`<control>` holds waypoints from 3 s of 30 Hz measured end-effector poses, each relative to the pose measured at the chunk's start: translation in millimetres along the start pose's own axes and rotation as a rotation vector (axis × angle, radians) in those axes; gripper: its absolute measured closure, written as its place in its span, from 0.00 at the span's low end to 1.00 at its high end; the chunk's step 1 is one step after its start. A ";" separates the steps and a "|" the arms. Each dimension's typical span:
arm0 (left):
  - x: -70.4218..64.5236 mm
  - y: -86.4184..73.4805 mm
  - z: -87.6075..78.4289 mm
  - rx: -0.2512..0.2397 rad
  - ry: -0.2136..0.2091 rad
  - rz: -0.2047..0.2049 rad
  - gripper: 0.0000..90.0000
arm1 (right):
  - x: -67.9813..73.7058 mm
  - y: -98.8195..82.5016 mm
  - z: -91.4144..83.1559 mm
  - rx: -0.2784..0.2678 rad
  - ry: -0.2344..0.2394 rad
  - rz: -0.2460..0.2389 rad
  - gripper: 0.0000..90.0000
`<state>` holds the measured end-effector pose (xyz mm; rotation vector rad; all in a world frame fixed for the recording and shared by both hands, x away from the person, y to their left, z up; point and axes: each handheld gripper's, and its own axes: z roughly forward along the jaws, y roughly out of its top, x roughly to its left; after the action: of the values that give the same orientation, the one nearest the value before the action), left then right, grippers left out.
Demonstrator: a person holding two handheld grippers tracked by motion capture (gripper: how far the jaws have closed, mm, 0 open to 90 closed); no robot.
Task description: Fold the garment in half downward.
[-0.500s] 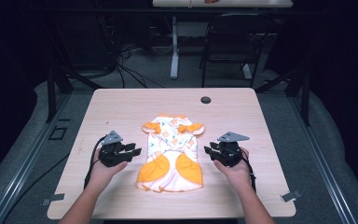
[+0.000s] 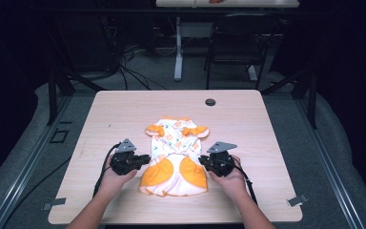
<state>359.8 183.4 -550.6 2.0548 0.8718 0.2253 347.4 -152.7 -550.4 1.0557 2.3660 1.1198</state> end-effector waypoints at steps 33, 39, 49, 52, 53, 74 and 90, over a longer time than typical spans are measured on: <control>-50.8 -34.8 14.8 0.147 -0.130 0.094 0.99 | 45.5 -27.5 4.4 0.144 0.139 -0.160 0.94; -50.2 -23.6 8.2 0.158 -0.123 0.143 0.96 | 46.1 -19.2 -3.3 0.148 0.167 -0.142 0.91; -3.9 21.8 20.7 0.104 -0.069 0.058 0.99 | 1.4 25.5 18.3 0.118 0.085 -0.099 0.96; 10.9 37.1 34.6 0.106 -0.061 0.064 0.99 | -9.4 37.3 28.3 0.119 0.062 -0.097 0.96; 14.0 39.3 39.0 0.110 -0.057 0.064 0.99 | -12.3 40.2 32.6 0.124 0.057 -0.095 0.95; 18.2 24.5 58.5 0.204 -0.036 0.071 0.99 | -23.5 35.8 58.0 0.207 0.070 -0.092 0.93; 60.0 70.4 72.9 0.097 0.056 0.045 0.78 | -54.8 71.5 71.2 0.161 -0.041 -0.038 0.81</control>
<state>472.3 148.5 -549.2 2.1687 0.8869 0.2707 458.7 -125.2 -542.9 1.0697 2.4667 0.8983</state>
